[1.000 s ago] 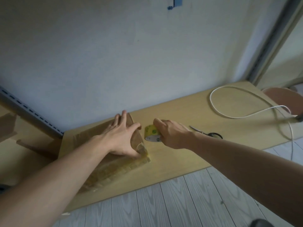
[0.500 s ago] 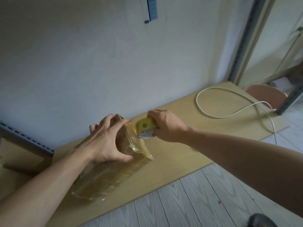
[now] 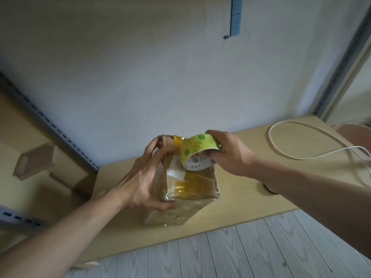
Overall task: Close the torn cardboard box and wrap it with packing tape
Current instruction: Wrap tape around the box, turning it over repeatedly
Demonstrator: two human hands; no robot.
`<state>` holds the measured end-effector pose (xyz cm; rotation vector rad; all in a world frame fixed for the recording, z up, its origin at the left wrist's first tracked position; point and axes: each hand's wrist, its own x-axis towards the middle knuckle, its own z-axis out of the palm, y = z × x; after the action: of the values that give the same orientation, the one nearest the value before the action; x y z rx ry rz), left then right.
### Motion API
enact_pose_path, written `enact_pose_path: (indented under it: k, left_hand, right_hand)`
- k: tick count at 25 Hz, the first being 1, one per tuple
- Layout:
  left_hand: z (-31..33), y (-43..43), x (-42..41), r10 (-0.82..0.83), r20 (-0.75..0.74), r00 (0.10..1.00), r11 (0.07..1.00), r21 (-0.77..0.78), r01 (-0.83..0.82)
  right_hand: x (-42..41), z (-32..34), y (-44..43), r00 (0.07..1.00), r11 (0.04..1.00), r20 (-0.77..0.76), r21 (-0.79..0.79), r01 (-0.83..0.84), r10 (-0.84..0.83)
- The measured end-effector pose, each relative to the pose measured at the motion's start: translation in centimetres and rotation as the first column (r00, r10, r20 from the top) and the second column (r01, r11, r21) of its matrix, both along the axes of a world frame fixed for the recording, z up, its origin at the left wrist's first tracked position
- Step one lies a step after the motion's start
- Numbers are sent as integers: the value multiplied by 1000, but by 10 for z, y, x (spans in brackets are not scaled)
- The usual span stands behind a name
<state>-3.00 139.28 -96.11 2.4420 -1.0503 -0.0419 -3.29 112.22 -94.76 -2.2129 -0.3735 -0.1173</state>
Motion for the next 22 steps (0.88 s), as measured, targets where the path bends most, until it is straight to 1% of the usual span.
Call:
enact_pose_path:
  k: [2,3,5,7,9,11,13,15,17,19,22]
  left_hand:
    - [-5,14,0,-1,15,1000,1000,-14,1]
    - [-8,20,0,3,7,1000,1000,-7,-3]
    - [-11,30,1,16,-14,1000,1000,-1,-16]
    - [-15,38,1,32,-28,999,999,1,-32]
    - [-20,45,2,41,-34,999,999,0,-41]
    - [-23,50,3,33,-30,999,999,-7,-33]
    - [-23,53,2,17,-22,1000,1000,-17,-17]
    - [-22,54,0,11,-19,1000,1000,-24,-11]
    - [-21,55,-2,11,-31,999,999,-40,-12]
    - [-23,60,-2,18,-45,999,998,-56,-20]
    - [-24,70,-4,33,-92,995,997,-61,-38]
  right_hand:
    - [-6,9,7,995,991,56,-112,-76,83]
    - [-8,14,9,991,985,92,-149,-87,102]
    - [-7,25,7,982,981,157,-183,-72,101]
    - [-7,32,2,973,961,199,-271,-57,114]
    - [-10,32,0,961,920,227,-388,-60,159]
    - [-10,33,-5,946,875,269,-484,-28,179]
    - [-7,33,-11,923,826,323,-564,10,209]
    - [-5,29,-14,896,788,357,-615,13,264]
    - [-3,23,-15,887,760,345,-650,-11,308]
    - [2,17,-20,889,738,337,-675,-1,310]
    - [5,8,-28,935,725,287,-687,50,207]
